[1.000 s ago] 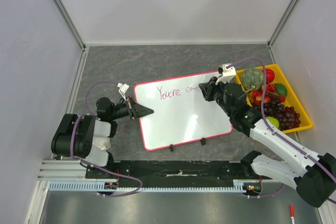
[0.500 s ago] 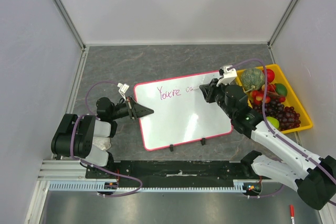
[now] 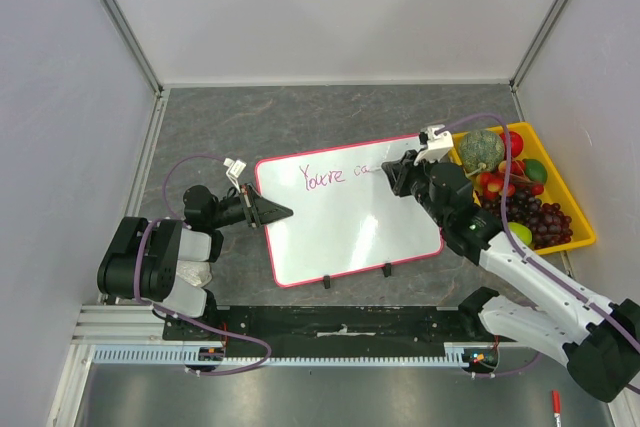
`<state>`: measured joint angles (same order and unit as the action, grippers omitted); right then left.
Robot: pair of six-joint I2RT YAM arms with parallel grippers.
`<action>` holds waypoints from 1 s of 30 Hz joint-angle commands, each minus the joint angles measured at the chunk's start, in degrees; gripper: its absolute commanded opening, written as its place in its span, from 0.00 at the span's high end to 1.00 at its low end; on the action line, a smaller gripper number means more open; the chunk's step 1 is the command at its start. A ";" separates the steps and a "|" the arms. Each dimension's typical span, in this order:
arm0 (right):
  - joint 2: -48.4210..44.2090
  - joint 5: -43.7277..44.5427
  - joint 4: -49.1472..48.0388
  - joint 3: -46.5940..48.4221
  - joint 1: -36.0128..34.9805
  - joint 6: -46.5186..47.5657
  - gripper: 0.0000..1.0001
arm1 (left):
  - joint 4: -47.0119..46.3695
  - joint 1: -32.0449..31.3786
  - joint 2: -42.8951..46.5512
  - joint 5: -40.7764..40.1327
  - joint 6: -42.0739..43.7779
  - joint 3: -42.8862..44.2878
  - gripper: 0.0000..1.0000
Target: Write a sentence on the whiteboard
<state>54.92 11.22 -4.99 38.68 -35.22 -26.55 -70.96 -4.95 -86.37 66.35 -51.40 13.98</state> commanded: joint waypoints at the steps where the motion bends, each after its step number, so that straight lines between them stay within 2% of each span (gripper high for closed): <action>1: -0.25 2.31 0.34 4.03 0.33 0.53 1.00 | -0.67 -0.15 -0.91 -0.08 4.64 -0.79 0.98; 14: 3.09 2.66 0.07 5.54 0.51 1.32 1.00 | -0.76 -0.15 -0.91 -0.08 4.64 -0.79 0.98; 30: 0.72 0.64 1.57 1.58 0.68 1.50 1.00 | -0.67 -0.23 -0.82 -0.08 4.64 -0.79 0.98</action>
<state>56.90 12.45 -3.99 41.34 -34.96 -25.93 -71.26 -4.95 -86.37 66.37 -51.40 13.98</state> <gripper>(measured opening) 0.182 0.076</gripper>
